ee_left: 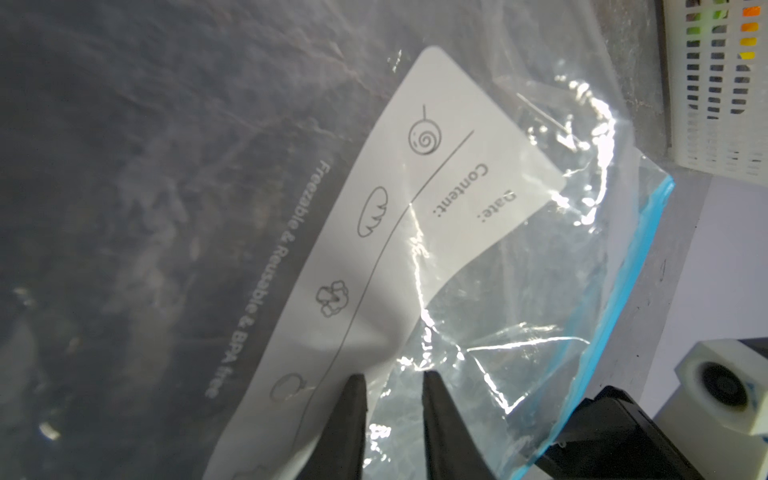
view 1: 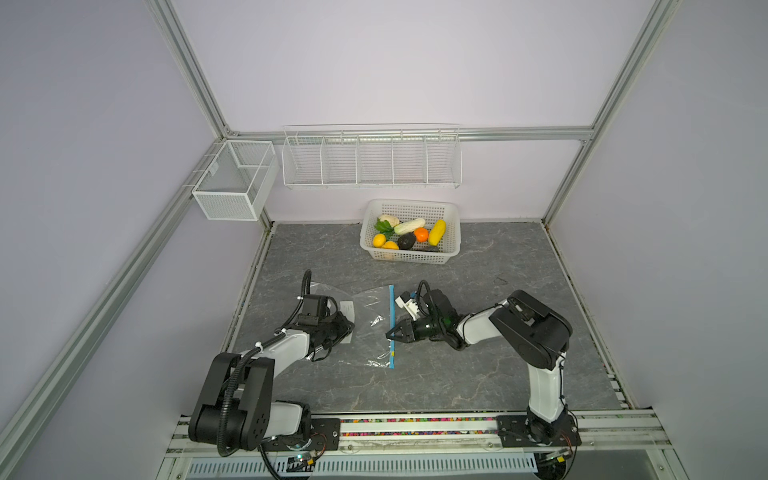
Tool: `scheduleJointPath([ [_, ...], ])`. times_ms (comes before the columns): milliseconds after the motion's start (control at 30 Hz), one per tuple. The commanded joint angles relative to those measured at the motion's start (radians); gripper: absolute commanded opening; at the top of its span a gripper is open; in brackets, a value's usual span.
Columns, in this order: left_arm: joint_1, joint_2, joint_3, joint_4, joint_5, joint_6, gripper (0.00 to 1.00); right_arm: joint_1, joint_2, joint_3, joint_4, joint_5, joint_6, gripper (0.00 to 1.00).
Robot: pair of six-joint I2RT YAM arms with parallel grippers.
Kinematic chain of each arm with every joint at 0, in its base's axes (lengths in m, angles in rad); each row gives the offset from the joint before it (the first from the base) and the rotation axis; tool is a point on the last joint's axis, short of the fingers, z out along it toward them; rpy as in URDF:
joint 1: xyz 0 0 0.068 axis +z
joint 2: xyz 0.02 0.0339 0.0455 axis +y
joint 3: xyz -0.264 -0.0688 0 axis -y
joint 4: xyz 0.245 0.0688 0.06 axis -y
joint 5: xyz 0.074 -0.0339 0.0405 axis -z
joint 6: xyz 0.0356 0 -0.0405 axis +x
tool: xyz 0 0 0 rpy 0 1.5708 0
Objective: Place the food in the zip-top bag and seal the zipper
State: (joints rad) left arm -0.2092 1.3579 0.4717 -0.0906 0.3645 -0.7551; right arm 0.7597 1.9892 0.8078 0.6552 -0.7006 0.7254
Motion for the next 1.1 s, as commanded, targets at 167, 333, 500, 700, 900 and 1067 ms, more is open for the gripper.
scheduleJointPath([
  [167,0.004,0.023,-0.050,-0.051,-0.029,-0.012,0.26,0.013,-0.041,-0.021,0.001,-0.020,-0.020,0.26],
  [333,0.004,0.011,-0.046,-0.054,-0.020,-0.016,0.27,0.012,-0.073,0.002,-0.056,0.013,-0.063,0.13],
  [500,0.004,-0.054,-0.018,-0.107,-0.001,-0.011,0.34,0.022,-0.109,0.043,-0.082,0.011,-0.130,0.07],
  [700,0.001,-0.258,-0.012,-0.145,0.038,0.010,0.49,0.020,-0.105,0.130,-0.145,-0.027,-0.195,0.07],
  [900,-0.059,-0.402,0.081,-0.234,-0.012,0.044,0.56,0.024,-0.115,0.197,-0.250,-0.042,-0.284,0.07],
  [1067,-0.161,-0.355,0.188,-0.278,-0.072,0.104,0.59,0.025,-0.115,0.211,-0.249,-0.076,-0.314,0.07],
])
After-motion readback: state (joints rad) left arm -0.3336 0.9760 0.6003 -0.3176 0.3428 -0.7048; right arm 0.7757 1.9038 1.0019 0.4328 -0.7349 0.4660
